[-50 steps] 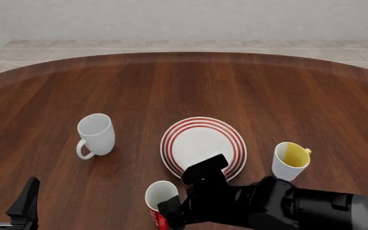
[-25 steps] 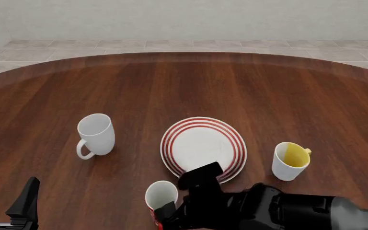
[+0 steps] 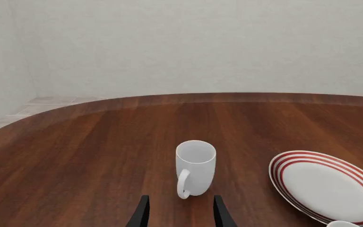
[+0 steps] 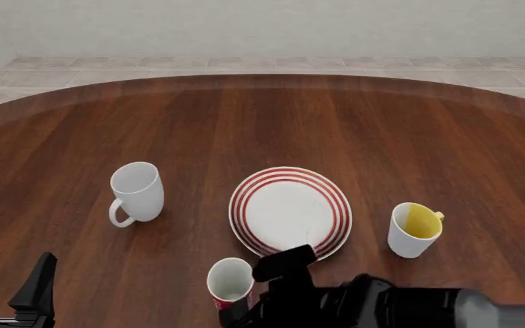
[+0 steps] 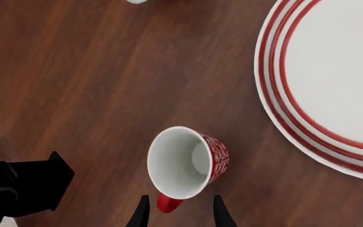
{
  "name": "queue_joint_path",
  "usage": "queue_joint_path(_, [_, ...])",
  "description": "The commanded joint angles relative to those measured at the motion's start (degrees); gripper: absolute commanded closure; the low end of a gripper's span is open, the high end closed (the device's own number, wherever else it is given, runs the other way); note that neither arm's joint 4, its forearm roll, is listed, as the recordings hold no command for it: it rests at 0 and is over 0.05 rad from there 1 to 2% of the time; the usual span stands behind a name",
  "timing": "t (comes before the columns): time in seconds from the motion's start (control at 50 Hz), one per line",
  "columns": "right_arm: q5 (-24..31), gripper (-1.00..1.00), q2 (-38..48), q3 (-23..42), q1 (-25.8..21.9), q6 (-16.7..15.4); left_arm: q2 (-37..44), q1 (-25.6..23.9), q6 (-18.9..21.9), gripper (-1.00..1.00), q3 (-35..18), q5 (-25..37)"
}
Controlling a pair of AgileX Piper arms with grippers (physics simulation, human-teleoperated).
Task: Pick up the red mug and put it on the plate
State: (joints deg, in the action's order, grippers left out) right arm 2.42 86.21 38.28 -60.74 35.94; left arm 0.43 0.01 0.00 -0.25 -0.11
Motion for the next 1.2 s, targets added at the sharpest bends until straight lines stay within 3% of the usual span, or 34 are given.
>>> queue_joint_path(0.02, [-1.3,-1.00,1.2,-0.4,-0.7,1.7,0.0,0.0,0.0,-1.00,0.0,0.0])
queue_joint_path(0.18, [-2.1,-1.00,1.9,-0.7,-0.9,2.9,0.0,0.0,0.0,-1.00,0.0,0.0])
queue_joint_path(0.24, [-4.5,-1.00,2.8,-2.7,-1.3,7.3,0.0,0.0,0.0,-1.00,0.0,0.0])
queue_joint_path(0.28, [-4.1,-1.00,2.9,-2.3,-0.9,5.7,0.0,0.0,0.0,-1.00,0.0,0.0])
queue_joint_path(0.56, [-6.0,-1.00,5.7,-1.8,-3.3,8.8,0.0,0.0,0.0,-1.00,0.0,0.0])
queue_joint_path(0.72, [-5.5,-1.00,5.8,-1.4,-3.3,8.4,0.0,0.0,0.0,-1.00,0.0,0.0])
queue_joint_path(0.74, [-5.5,1.00,5.8,-1.2,-3.5,8.4,0.0,0.0,0.0,-1.00,0.0,0.0])
queue_joint_path(0.82, [-3.8,1.00,3.8,-1.2,-1.9,6.1,0.0,0.0,0.0,-1.00,0.0,0.0])
queue_joint_path(0.94, [-4.4,1.00,3.9,-1.9,-1.7,6.8,0.0,0.0,0.0,-1.00,0.0,0.0])
queue_joint_path(1.2, [-3.5,1.00,1.7,-2.5,0.2,4.9,0.0,0.0,0.0,-1.00,0.0,0.0])
